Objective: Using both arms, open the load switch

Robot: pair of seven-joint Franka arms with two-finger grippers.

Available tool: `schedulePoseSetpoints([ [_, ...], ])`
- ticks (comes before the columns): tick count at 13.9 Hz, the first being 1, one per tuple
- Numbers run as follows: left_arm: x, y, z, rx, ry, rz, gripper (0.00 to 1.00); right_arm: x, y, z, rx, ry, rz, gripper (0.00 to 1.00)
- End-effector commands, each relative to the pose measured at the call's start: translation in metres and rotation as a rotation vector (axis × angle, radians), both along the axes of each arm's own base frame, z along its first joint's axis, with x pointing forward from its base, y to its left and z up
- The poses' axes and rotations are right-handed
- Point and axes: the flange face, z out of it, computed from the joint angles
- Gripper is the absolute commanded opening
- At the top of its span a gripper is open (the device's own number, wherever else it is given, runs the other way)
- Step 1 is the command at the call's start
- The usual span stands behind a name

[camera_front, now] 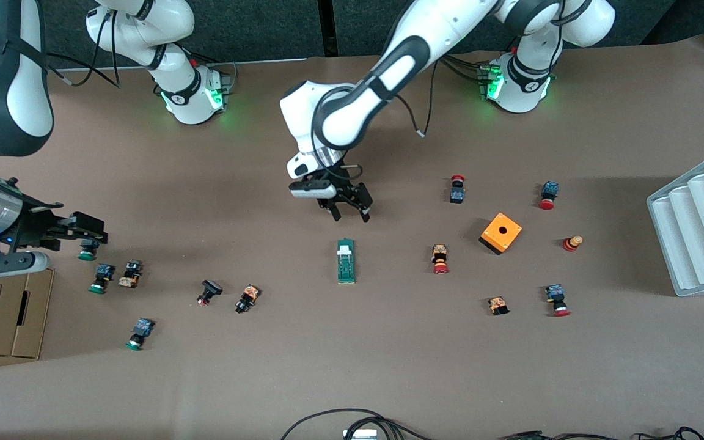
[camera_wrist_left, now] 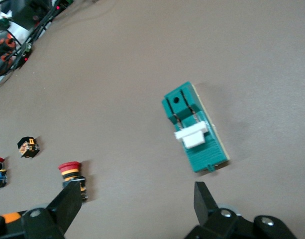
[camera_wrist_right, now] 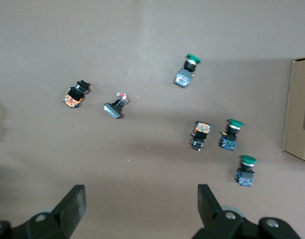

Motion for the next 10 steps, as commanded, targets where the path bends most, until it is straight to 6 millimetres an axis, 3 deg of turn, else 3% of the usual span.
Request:
schedulePoseSetpoints([
  [1, 0.031, 0.03, 0.05, -0.007, 0.121, -0.043, 1.0, -0.012, -0.003, 0.018, -0.027, 0.022, -0.014, 1.0],
  [3, 0.042, 0.043, 0.077, -0.018, 0.191, -0.092, 1.0, -0.012, -0.026, 0.019, -0.028, 0.022, -0.045, 1.0],
  [7, 0.096, 0.109, 0.136, -0.14, 0.328, -0.074, 1.0, -0.008, -0.039, 0.015, -0.028, 0.016, -0.084, 1.0],
  [10, 0.145, 0.191, 0.18, -0.333, 0.448, 0.055, 1.0, -0.008, -0.051, 0.013, -0.025, 0.02, -0.092, 1.0],
])
